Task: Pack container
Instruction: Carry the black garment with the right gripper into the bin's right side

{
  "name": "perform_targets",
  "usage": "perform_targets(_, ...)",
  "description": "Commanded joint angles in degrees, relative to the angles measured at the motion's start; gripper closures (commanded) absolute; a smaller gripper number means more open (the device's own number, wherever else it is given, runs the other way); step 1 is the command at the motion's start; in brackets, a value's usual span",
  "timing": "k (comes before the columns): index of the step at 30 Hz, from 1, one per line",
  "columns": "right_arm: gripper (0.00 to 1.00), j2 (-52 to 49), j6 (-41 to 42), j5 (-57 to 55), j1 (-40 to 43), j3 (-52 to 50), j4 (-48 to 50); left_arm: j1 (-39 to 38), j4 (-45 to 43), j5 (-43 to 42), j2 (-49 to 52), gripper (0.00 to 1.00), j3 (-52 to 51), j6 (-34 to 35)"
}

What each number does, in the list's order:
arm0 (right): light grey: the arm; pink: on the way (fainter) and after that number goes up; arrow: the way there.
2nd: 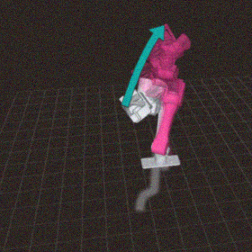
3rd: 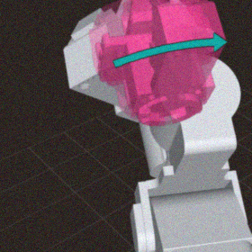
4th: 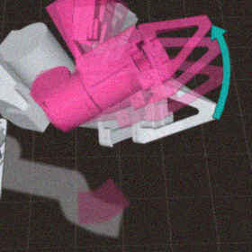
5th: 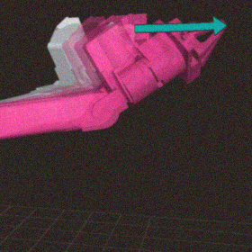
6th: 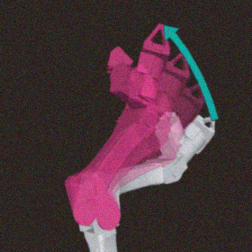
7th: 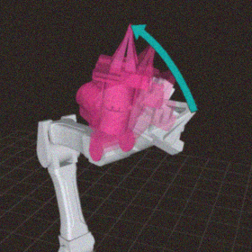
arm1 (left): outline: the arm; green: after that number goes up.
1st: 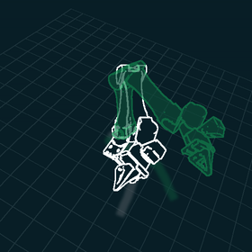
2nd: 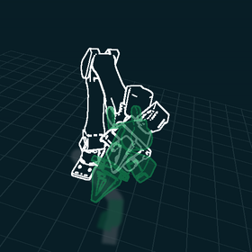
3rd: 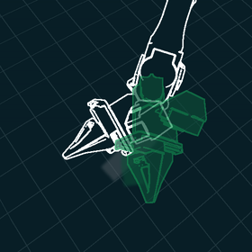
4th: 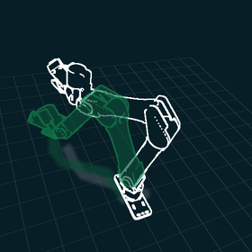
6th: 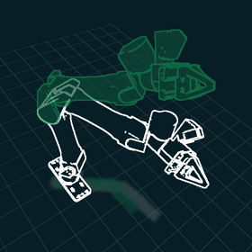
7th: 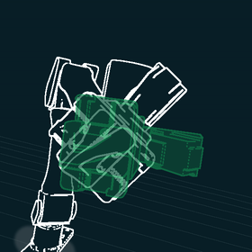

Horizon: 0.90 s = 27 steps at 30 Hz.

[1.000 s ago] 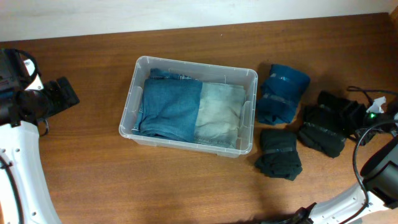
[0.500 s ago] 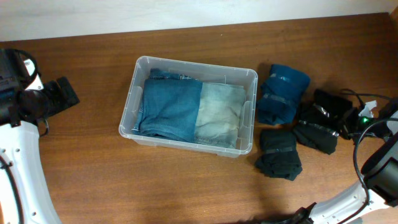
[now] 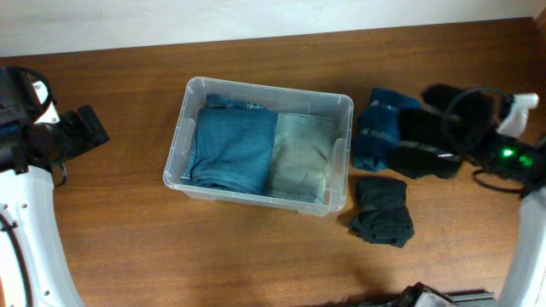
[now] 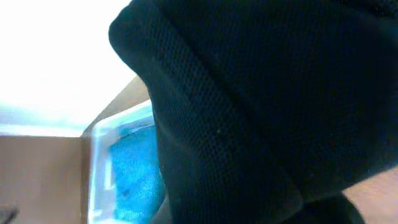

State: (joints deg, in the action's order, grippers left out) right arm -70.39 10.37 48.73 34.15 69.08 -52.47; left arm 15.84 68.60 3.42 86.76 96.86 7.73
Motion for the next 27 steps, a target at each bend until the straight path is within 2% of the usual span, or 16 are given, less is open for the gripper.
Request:
perform_targets(1,0.96,6.2,4.3,3.8,-8.3,0.5,2.1,0.2,0.1,-0.2,0.1,0.0,-0.2,0.0)
perform_targets(6,0.96,8.2,11.5,2.0,-21.9,0.5,9.3,0.2,0.0,-0.2,0.1,0.0,-0.2,0.0)
perform_targets(12,0.96,2.1,18.4,-6.1,-34.5,0.5,17.2,0.2,0.0,-0.2,0.1,0.0,-0.2,0.0)
perform_targets(16,0.96,-5.0,23.6,-7.8,-39.7,0.5,21.9,0.2,0.1,-0.2,0.1,0.0,-0.2,0.0)
perform_targets(21,0.96,-13.5,30.8,-13.5,-42.0,0.5,22.1,0.2,0.0,-0.2,0.1,0.0,-0.2,0.0)
perform_targets(23,0.95,-15.9,31.3,-14.6,-42.4,0.5,22.1,0.2,0.0,-0.2,0.1,0.0,-0.2,-0.1)
perform_targets(27,0.49,-18.1,31.2,-16.0,-43.9,0.5,21.9,0.2,0.0,-0.2,0.1,0.0,-0.2,0.0)
